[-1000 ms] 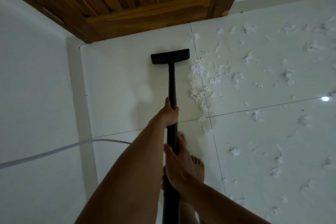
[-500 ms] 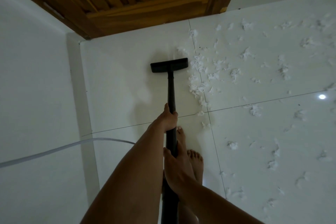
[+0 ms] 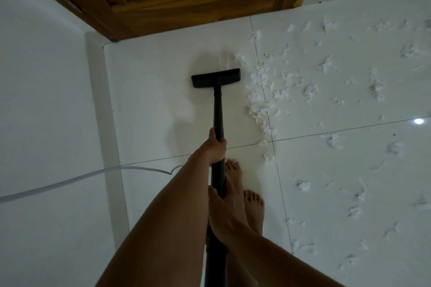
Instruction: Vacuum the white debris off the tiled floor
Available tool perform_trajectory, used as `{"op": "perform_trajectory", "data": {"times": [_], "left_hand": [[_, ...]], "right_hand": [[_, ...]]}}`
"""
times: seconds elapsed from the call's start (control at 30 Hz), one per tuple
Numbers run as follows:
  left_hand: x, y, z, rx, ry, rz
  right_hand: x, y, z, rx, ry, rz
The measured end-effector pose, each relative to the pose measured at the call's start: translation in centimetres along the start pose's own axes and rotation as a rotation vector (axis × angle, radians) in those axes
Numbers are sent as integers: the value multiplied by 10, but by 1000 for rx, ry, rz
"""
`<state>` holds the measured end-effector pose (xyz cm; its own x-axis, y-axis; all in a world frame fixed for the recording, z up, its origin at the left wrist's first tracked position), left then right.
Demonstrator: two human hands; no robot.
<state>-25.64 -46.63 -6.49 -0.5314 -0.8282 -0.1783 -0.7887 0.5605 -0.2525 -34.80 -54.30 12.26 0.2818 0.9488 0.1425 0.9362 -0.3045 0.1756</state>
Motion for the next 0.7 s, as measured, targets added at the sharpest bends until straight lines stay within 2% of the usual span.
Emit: {"op": "perform_trajectory", "data": {"times": [0.1,0.3,0.4,0.7], "left_hand": [[-9,0,5,-8,-5,-29],[-28,-17,16,-35,13,-78],[-39,-29,23,-44,19,-59],[-73,-75,45,-71,1,-70]], "right_hand": [[10,5,2,-1,-4,-89],[11,36,16,-121,-77,-355],[20,46,26,-109,-68,-476],[41,86,47,2,-47,-398]]}}
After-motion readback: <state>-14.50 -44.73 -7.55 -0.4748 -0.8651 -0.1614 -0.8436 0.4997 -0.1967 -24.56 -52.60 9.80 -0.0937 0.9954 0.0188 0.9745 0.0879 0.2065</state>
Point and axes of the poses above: each hand's wrist, its own z-axis towards the middle knuckle, its own x-axis out of the palm, y = z × x, the point moved 10 cm from there along z, towards the middle knuckle, and after that the axes turned 8 degrees about -z, right-handed, at the moved point
